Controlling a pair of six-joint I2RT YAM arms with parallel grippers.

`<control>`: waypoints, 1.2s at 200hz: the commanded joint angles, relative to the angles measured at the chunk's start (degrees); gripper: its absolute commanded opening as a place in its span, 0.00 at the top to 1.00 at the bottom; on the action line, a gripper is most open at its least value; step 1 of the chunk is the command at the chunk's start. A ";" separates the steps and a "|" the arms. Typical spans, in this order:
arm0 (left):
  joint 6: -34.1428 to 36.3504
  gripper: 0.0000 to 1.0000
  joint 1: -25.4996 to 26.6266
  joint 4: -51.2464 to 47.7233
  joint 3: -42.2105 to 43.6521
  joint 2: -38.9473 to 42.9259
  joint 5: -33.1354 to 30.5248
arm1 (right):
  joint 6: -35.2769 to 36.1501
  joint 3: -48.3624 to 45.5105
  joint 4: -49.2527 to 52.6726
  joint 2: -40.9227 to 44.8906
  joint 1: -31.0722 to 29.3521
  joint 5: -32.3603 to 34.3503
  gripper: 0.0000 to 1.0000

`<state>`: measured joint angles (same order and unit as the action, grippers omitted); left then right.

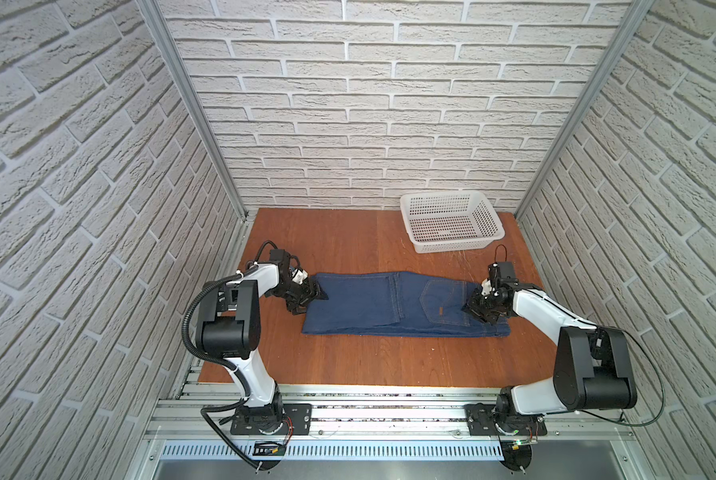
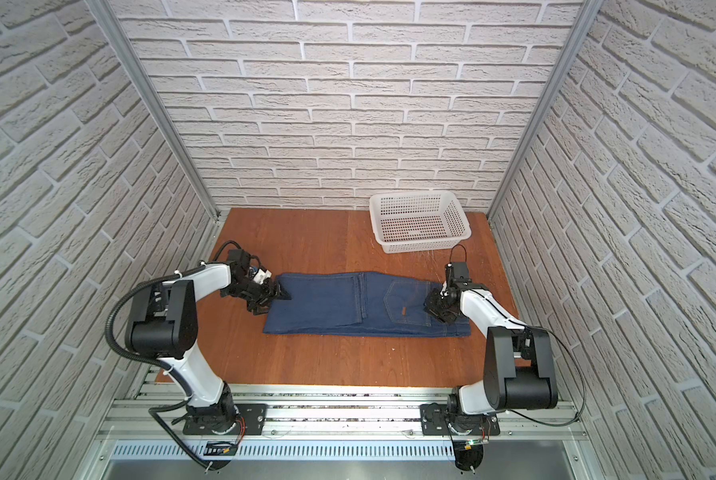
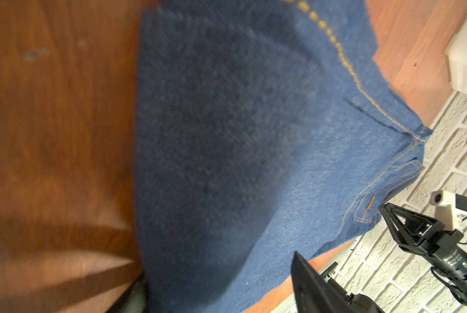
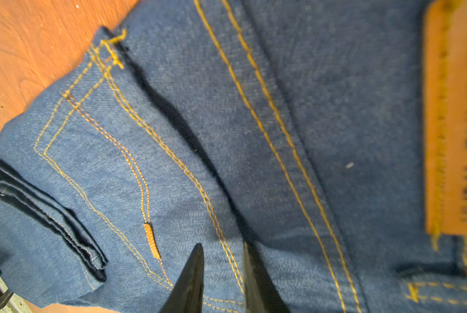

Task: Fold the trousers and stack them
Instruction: 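Grip the waistband edge with the right gripper while left grips the folded end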

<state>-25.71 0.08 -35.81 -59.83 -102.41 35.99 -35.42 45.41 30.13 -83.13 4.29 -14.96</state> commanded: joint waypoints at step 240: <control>2.56 1.00 -3.45 -13.00 -4.92 7.46 -23.92 | 3.48 2.68 0.72 6.35 -0.41 -2.88 0.73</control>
<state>-26.04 -0.95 -43.09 -61.67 -97.67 20.88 -34.41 46.63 30.70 -78.61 4.27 -17.08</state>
